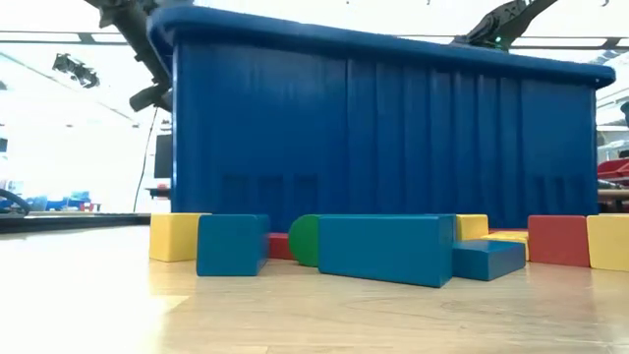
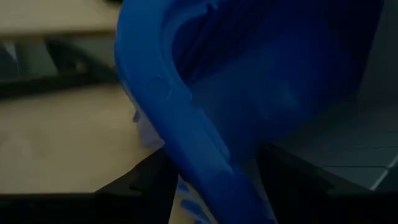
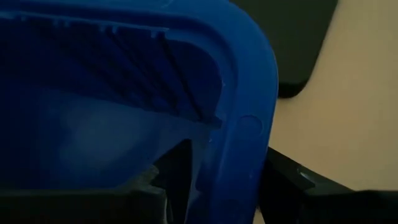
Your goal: Sort Items/Unsort Items
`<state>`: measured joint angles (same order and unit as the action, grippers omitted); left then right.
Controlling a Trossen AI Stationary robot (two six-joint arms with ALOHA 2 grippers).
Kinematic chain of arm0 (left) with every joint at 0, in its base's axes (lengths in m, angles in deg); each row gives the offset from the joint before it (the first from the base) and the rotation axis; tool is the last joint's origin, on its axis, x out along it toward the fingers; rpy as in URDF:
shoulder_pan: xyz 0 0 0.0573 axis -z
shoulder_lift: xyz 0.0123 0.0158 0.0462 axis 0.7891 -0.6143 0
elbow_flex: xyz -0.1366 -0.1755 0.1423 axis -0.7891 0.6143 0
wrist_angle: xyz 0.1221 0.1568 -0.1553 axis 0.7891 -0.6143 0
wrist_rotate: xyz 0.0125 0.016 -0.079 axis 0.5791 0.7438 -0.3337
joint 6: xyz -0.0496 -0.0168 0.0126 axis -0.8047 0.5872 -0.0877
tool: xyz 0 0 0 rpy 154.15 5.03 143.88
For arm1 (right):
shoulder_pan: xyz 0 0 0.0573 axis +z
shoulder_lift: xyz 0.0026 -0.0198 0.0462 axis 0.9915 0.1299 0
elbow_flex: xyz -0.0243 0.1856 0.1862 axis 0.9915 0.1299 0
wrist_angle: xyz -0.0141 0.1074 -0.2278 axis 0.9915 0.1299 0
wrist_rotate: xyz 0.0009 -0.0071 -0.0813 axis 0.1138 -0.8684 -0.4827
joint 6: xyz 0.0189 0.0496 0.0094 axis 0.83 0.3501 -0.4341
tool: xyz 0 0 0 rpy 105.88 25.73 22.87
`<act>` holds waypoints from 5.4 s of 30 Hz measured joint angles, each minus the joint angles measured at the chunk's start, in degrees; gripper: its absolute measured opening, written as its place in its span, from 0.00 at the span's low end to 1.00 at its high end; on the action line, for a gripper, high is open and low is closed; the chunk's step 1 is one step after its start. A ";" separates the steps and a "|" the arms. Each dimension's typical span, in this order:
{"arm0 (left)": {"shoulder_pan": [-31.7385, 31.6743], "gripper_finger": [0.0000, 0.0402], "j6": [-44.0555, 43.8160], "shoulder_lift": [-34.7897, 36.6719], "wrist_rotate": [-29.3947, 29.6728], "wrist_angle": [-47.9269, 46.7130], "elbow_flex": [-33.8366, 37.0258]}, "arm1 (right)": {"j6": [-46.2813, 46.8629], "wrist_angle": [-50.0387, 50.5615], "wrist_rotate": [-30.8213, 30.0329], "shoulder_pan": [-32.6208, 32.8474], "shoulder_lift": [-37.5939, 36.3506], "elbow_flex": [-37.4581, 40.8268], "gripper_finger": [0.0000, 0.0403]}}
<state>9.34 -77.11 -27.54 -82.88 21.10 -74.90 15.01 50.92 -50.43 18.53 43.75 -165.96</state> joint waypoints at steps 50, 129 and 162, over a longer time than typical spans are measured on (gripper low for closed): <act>-26.04 0.54 29.46 -37.32 -13.69 18.59 -30.02 | 9.72 -19.84 -8.15 -2.64 6.63 -2.89 0.38; -18.84 0.54 54.88 -20.97 -20.61 -2.31 -35.77 | -10.78 -16.73 11.38 17.85 -3.26 -3.52 0.12; -9.64 0.54 84.37 -33.19 18.42 -10.09 -35.72 | -15.21 -12.89 8.62 31.47 -5.67 -3.52 0.31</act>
<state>-0.31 7.26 -60.74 -64.46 11.01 -110.62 -0.21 38.03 -41.81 50.00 38.07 -169.48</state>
